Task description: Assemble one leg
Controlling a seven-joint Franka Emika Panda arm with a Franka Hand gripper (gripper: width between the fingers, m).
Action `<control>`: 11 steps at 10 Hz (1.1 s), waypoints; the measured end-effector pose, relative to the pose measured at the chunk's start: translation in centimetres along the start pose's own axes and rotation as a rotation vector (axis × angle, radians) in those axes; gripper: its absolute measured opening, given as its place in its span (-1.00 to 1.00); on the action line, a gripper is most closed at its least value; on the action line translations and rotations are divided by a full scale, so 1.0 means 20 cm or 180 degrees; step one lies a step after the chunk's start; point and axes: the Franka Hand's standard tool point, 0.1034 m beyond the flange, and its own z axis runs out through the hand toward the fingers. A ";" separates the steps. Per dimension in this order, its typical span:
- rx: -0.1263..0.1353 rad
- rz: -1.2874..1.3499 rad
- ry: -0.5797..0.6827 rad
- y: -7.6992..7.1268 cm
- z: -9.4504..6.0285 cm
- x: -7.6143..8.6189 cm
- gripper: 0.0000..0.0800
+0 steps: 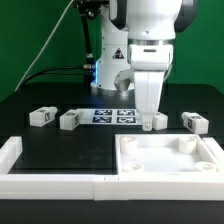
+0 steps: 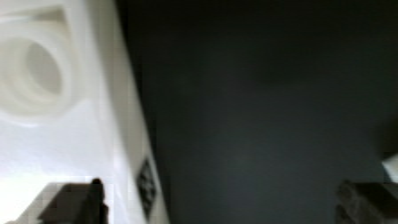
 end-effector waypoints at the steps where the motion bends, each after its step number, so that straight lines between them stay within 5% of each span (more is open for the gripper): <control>1: 0.0020 0.0153 -0.0006 -0.02 0.00 0.01 0.62; 3: 0.0031 0.0326 0.0000 -0.02 0.01 0.01 0.62; 7: 0.0044 0.1934 0.0075 -0.07 0.02 0.05 0.62; 11: 0.0165 0.3449 0.0096 -0.20 0.04 0.27 0.62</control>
Offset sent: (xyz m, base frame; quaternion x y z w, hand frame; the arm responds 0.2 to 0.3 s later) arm 0.0000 0.0000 0.0000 0.0000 0.0000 0.2667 0.9638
